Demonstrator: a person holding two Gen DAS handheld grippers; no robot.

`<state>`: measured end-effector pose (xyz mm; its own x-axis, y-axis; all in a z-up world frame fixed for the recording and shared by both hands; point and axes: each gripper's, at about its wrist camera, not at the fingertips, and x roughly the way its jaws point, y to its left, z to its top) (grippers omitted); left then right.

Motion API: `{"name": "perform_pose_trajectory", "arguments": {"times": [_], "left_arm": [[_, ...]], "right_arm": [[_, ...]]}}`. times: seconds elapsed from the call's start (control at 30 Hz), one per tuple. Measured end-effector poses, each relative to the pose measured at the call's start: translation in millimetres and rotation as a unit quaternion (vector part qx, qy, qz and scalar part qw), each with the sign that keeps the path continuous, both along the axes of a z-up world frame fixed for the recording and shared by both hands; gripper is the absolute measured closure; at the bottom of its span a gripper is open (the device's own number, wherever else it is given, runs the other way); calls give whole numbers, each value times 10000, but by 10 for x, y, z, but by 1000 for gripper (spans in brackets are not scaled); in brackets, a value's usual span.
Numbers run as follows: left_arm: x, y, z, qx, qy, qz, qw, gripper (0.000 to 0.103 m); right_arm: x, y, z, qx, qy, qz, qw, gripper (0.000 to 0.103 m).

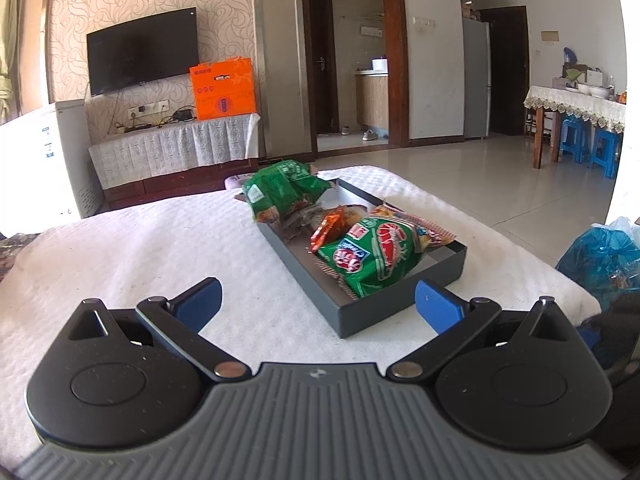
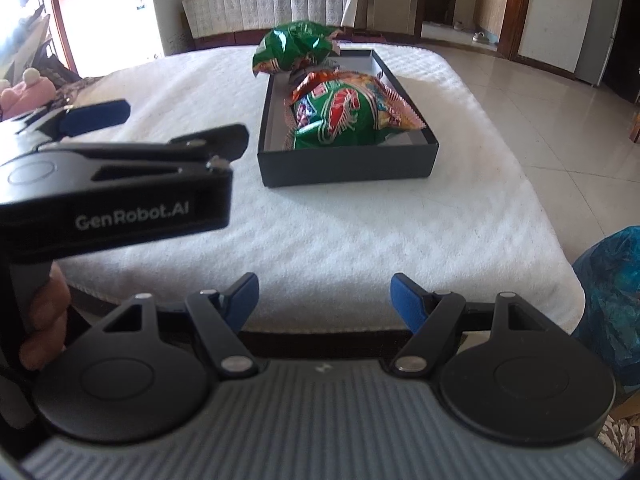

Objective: Organize snacks

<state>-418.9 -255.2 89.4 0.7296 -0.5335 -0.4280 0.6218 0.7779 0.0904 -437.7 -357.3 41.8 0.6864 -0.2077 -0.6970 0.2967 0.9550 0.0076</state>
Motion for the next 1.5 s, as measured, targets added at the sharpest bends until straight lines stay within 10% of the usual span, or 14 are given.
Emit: {"name": "perform_pose_trajectory", "arguments": {"times": [0.67, 1.5], "left_arm": [[20, 606, 89, 185, 90, 614, 9979, 0], [161, 204, -19, 427, 55, 492, 9979, 0]], "right_arm": [[224, 166, -262, -283, -484, -258, 9981, 28], [463, -261, -109, -588, -502, -153, 9969, 28]]}}
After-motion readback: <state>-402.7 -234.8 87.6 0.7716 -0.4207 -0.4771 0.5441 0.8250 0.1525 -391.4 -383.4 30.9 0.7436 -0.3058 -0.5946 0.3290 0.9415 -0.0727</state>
